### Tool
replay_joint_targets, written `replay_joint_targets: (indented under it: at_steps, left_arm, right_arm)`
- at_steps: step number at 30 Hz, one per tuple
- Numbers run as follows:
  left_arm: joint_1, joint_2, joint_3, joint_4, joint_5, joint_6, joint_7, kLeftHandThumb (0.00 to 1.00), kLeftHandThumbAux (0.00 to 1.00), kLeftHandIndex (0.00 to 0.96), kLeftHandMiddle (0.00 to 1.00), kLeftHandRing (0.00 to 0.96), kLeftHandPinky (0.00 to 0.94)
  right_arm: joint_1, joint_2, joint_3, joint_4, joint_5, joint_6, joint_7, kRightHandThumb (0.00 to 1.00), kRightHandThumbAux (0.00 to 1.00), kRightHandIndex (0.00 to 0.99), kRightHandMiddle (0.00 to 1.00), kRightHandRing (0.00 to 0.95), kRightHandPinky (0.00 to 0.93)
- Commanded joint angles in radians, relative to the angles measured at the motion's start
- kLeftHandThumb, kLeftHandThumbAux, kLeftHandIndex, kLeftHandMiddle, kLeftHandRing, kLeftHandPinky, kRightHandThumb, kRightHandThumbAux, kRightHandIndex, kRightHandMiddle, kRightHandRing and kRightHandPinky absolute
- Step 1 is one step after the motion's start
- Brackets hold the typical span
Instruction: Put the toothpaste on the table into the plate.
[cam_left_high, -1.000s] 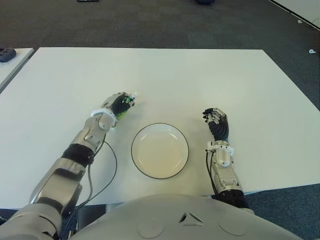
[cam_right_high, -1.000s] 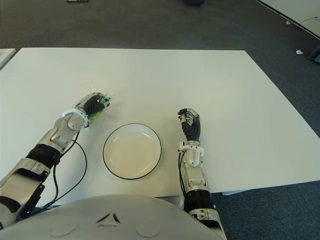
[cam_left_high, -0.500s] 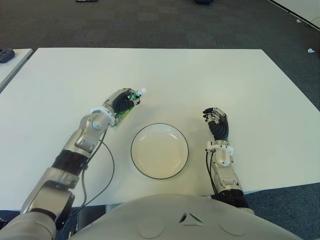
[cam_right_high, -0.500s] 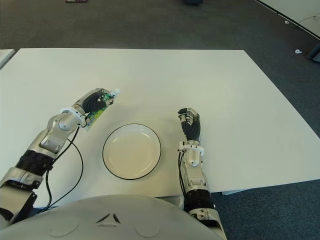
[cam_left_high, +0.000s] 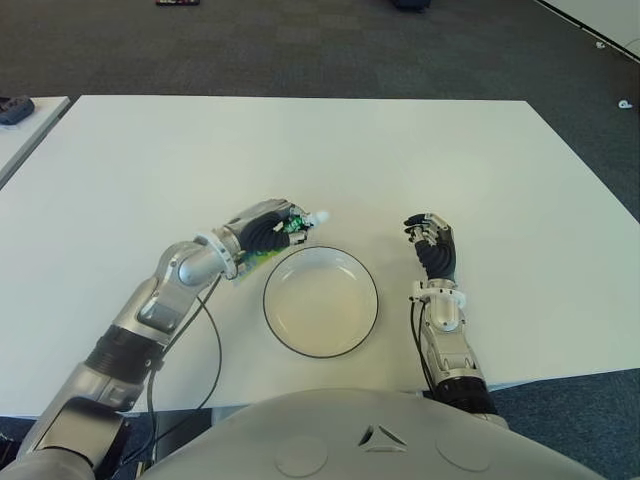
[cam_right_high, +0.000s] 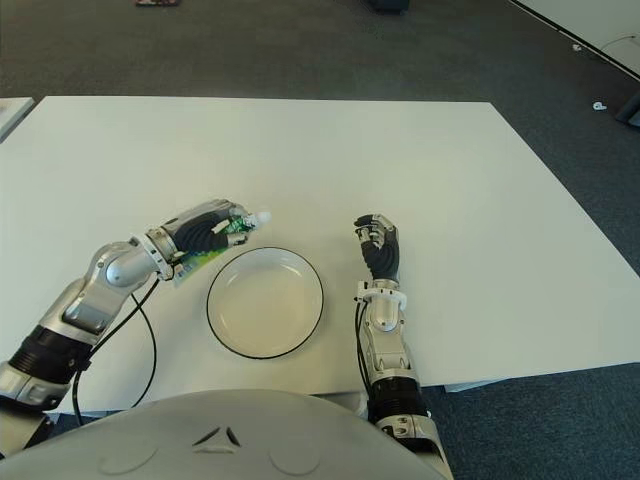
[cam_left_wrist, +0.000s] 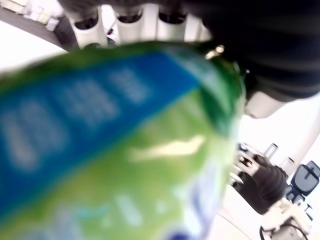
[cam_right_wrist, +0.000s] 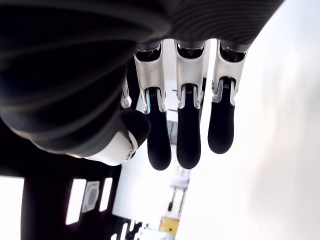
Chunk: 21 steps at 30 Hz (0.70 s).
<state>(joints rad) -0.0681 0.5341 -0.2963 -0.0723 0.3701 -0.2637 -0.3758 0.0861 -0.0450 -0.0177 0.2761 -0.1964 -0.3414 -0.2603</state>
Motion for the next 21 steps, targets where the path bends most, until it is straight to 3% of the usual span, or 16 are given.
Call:
replay_joint_targets:
  at_steps: [1, 21]
  left_arm:
    - [0.004, 0.037, -0.008, -0.012, -0.011, 0.004, -0.078, 0.711, 0.718, 0.440, 0.832, 0.813, 0.792]
    - [0.019, 0.079, -0.077, -0.062, -0.048, -0.050, -0.281, 0.706, 0.718, 0.439, 0.812, 0.790, 0.755]
  right_arm:
    - [-0.010, 0.004, 0.001, 0.009, 0.003, 0.009, 0.005, 0.708, 0.730, 0.422, 0.474, 0.473, 0.491]
    - [-0.015, 0.011, -0.001, 0.013, 0.004, 0.006, 0.001, 0.709, 0.730, 0.422, 0.475, 0.481, 0.499]
